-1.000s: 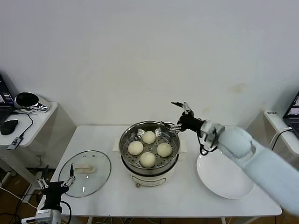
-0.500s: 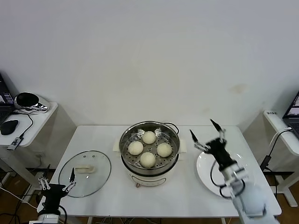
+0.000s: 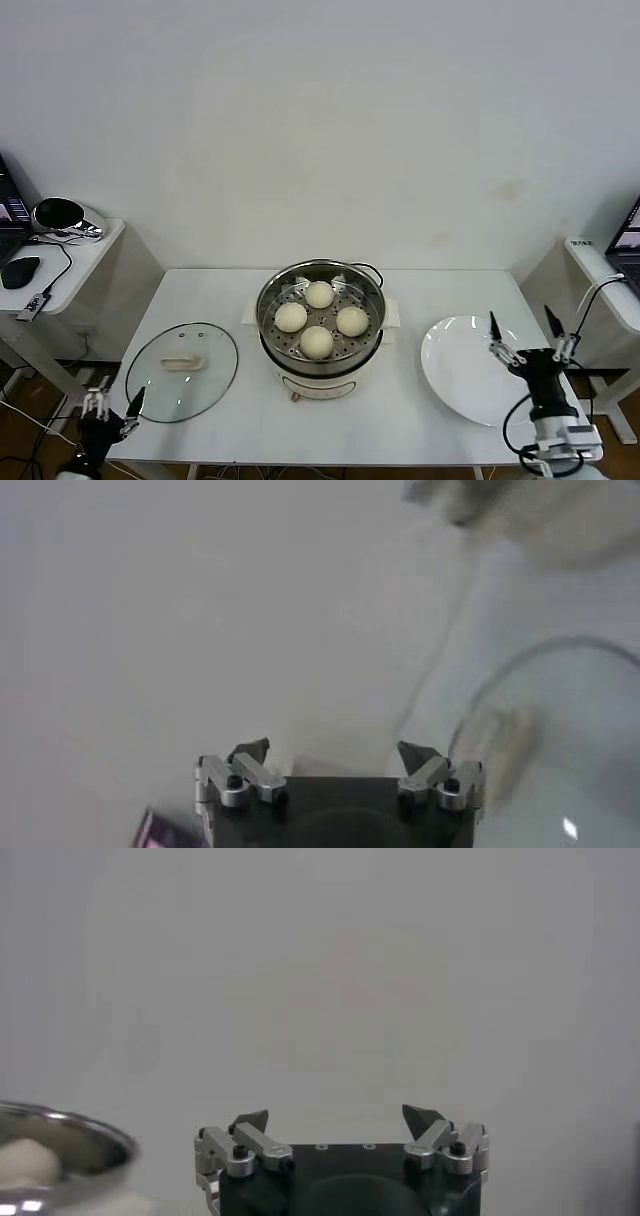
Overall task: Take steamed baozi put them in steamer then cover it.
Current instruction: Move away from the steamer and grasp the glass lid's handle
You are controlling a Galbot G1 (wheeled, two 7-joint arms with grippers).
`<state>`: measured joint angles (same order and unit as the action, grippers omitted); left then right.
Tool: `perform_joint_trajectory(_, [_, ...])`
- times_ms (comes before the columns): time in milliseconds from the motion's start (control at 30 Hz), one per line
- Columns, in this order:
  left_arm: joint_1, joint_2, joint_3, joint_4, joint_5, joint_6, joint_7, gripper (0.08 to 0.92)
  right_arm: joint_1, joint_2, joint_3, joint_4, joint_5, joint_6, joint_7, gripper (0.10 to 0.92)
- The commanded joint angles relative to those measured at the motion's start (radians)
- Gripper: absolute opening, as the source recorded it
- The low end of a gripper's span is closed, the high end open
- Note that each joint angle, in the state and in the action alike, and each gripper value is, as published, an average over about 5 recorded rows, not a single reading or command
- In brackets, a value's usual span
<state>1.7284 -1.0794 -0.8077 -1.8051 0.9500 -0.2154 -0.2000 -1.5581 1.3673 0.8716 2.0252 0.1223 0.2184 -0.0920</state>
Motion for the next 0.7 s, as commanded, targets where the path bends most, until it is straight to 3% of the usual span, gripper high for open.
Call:
perform_joint_trajectory(33, [-0.186, 0.054, 0.114, 0.188, 0.335, -0.037, 0.04, 0.823, -0.068, 0.053, 0.089, 0.014, 0.01, 0.013, 0.044, 0.823])
perform_joint_trajectory(500, [-0.335, 0.05, 0.205, 0.236, 0.359, -0.028, 0.044, 0.823, -0.081, 0.065, 0.07, 0.013, 0.002, 0.024, 0.044, 0.823])
perform_joint_trajectory(700, [-0.423, 0.053, 0.235, 0.313, 0.358, -0.028, 0.049, 0.823, -0.089, 0.069, 0.068, 0.016, -0.004, 0.028, 0.045, 0.823])
